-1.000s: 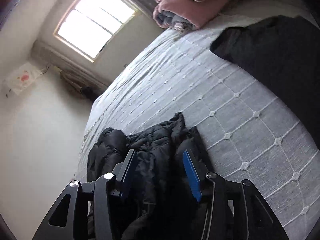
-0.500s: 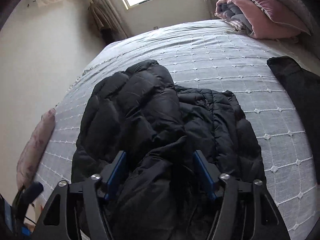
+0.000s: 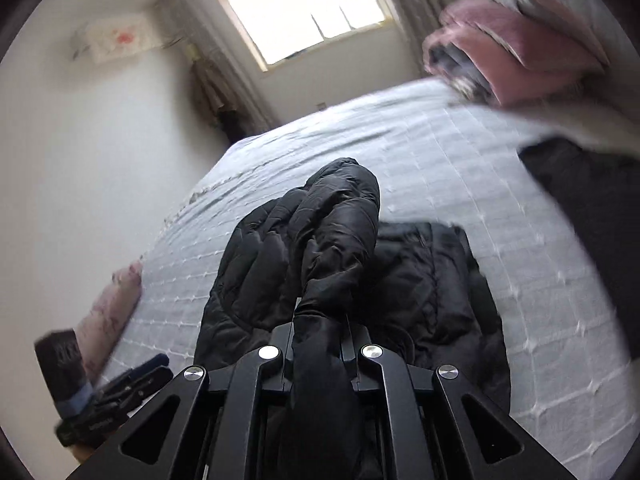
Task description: Fold large clothes
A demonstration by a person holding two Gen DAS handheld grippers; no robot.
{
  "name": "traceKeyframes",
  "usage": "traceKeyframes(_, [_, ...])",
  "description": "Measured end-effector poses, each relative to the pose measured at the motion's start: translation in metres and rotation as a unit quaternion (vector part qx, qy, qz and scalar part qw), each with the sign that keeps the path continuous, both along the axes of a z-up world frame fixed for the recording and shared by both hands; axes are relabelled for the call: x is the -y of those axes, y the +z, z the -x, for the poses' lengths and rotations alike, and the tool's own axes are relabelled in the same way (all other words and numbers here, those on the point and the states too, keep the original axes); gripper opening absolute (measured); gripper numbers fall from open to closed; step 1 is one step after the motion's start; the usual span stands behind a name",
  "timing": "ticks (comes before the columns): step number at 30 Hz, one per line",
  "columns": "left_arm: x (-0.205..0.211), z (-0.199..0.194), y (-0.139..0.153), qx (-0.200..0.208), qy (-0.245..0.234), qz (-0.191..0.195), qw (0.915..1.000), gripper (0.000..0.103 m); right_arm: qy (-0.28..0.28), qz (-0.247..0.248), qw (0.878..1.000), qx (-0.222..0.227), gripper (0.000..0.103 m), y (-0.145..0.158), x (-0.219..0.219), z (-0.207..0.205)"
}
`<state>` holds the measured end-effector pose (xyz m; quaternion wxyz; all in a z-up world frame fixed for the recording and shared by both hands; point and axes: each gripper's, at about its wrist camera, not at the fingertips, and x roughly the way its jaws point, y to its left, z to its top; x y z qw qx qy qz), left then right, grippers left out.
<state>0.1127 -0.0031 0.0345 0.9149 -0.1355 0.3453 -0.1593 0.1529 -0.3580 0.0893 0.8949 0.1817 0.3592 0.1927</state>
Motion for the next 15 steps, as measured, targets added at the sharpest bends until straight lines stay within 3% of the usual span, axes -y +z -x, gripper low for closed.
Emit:
traceKeyframes(3, [0.015,-0.003,-0.007,-0.013,-0.004,-0.019,0.9997,0.073,-0.037,-0.094,0.993,-0.058,0.010,-0.029,0.039,0.000])
traceKeyframes(6, [0.024,-0.009,-0.011,-0.019,-0.007,-0.027,0.9994,0.073,-0.060,-0.144,0.985,-0.073,0.010,-0.045,0.064,0.012])
traceKeyframes(9, [0.029,-0.014,-0.014,-0.023,-0.011,-0.031,0.9992,0.073,-0.071,-0.126,0.987,-0.072,0.010,-0.050,0.068,0.022])
traceKeyframes(12, [0.029,-0.018,-0.021,-0.033,-0.013,-0.031,0.9989,0.073,-0.069,-0.068,0.988,-0.119,0.015,-0.074,0.058,0.013])
traceKeyframes(15, [0.025,-0.022,-0.028,-0.047,-0.010,-0.020,0.9986,0.074,-0.075,-0.053,0.985,-0.147,0.015,-0.088,0.053,0.002])
